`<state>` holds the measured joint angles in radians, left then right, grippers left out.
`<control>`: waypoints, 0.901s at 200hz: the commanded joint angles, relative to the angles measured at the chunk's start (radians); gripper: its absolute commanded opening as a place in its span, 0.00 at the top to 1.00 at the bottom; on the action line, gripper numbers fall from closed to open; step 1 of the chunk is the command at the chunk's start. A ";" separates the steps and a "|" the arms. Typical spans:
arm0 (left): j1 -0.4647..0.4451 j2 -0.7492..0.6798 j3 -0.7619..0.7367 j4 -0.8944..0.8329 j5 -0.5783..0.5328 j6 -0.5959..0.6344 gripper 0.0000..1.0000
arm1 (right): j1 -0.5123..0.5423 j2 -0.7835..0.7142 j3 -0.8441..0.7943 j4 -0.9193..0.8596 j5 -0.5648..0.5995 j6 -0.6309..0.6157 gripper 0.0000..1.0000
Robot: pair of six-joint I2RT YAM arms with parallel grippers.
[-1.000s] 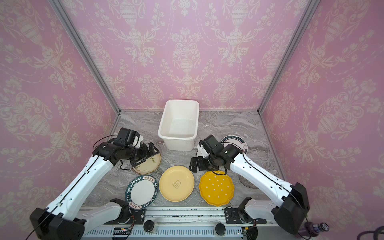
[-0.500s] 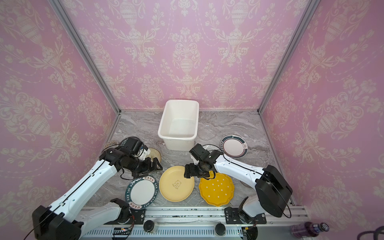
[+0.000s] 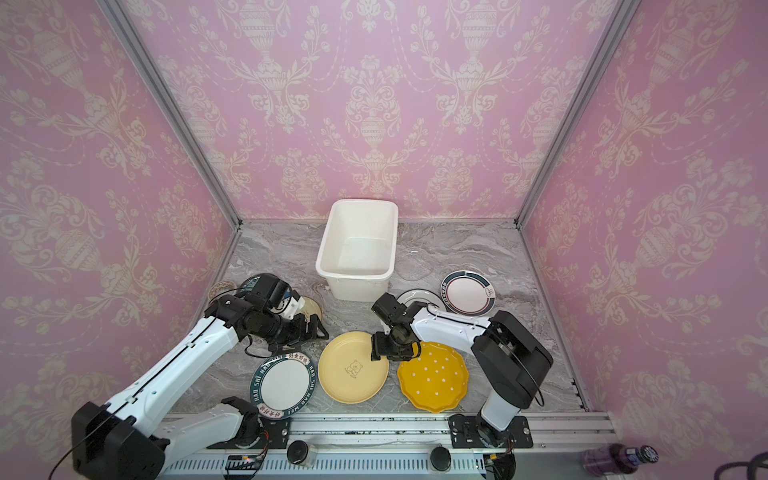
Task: Place the plates into the plastic bin on the countertop
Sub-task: 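Grasp the pale yellow bear plate rim with the right gripper while left hovers, then lift the yellow bear plate with the right gripper and carry it over the bin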
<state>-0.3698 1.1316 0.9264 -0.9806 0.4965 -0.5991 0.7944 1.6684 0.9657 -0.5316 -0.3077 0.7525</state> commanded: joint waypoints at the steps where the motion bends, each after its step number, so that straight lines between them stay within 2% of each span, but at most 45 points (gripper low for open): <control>1: -0.004 0.018 -0.004 0.015 0.024 0.001 0.01 | -0.001 0.029 0.027 -0.015 -0.019 0.005 0.42; 104: -0.006 0.025 -0.009 0.057 0.011 -0.047 0.01 | -0.001 0.052 0.052 -0.072 0.005 -0.003 0.85; 151: -0.006 -0.003 -0.015 0.070 0.013 -0.051 0.01 | 0.003 0.018 0.082 -0.133 0.027 -0.014 1.00; 180: -0.006 -0.028 0.024 0.049 -0.013 -0.058 0.01 | 0.013 -0.040 0.102 -0.205 0.057 -0.015 1.00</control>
<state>-0.3698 1.1378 0.9264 -0.9161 0.4961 -0.6380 0.7956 1.6867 1.0382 -0.6331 -0.3061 0.7410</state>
